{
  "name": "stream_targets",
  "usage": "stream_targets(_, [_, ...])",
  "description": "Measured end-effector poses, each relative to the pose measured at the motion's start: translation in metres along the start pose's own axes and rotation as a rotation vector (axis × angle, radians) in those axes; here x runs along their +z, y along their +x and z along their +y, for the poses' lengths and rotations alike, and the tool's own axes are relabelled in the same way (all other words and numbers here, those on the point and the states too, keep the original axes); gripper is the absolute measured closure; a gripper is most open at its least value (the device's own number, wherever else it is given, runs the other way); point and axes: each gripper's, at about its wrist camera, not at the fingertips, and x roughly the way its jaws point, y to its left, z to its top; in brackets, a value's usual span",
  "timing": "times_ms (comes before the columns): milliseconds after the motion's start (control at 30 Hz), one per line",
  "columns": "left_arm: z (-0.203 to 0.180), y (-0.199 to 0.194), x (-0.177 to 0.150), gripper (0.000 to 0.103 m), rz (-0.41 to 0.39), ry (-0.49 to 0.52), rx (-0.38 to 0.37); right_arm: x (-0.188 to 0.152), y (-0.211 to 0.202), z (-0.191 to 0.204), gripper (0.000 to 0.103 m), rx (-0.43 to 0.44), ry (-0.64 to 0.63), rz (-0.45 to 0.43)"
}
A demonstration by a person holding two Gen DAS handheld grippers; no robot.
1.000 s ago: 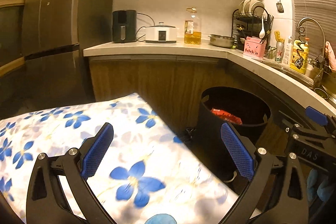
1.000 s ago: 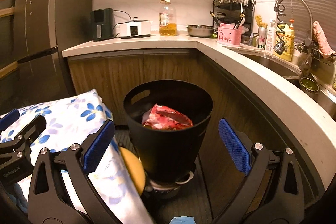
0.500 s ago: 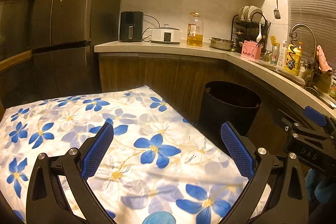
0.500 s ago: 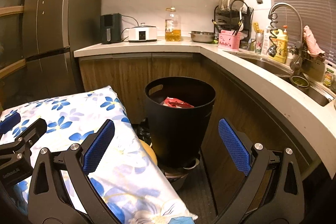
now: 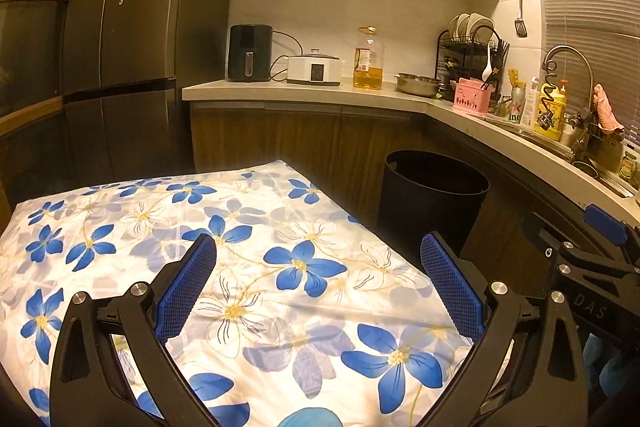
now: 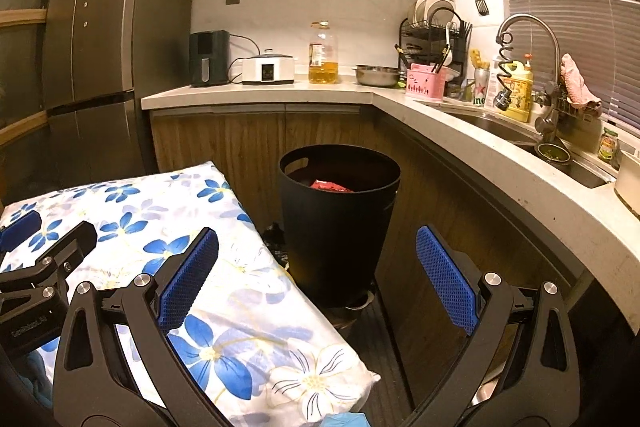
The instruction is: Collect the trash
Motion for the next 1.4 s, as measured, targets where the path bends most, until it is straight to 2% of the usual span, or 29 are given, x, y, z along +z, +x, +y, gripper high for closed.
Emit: stream_targets(1400, [0.0004,-0.0033,-0.0041,0.006,0.017,0.001,0.004,-0.0043,-0.0005,0.0056,0.005,-0.007,0.003,0.024])
